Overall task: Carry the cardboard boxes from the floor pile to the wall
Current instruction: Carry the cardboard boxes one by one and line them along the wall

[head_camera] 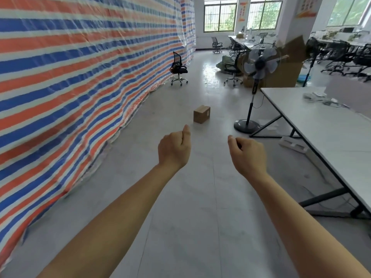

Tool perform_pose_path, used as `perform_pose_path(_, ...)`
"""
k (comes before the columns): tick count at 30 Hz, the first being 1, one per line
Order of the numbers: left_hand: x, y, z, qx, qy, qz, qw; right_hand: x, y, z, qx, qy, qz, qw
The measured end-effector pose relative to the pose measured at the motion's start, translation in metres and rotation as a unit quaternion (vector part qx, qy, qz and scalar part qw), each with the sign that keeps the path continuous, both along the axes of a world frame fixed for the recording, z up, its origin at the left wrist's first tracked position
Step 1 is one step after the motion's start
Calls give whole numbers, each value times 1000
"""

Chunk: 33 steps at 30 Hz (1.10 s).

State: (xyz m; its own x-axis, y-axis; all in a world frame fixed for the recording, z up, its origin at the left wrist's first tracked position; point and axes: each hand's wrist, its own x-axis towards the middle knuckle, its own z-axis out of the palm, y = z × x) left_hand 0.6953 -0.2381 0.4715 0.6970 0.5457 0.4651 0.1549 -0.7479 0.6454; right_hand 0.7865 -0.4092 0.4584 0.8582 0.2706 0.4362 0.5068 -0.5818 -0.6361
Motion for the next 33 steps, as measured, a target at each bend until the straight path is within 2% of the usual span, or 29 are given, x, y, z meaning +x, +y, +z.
perform_pose_path(8,195,64,20,-6,-21,21,1000,211,71,17,21,29,18,999)
perform_pose_path(13,303,136,0,-12,-16,34,999,327,136,2,12,46,34,998)
perform_pose_path(17,405,209,-23,-19,-3,44,999,432,216,-25,20,84,31,996)
perform_pose_path(20,475,263,-31,-38,-9,63,997,502,270,-33,-4,81,45,996)
perform_pose_path(22,546,311,-30,-55,-7,74,996,571,315,-26,-19,81,38,996)
perform_pose_path(27,680,368,-20,-41,26,58,997,697,358,-8,-12,83,14,996)
perform_pose_path(33,879,424,-43,-46,46,42,997,892,413,-45,7,112,-17,994)
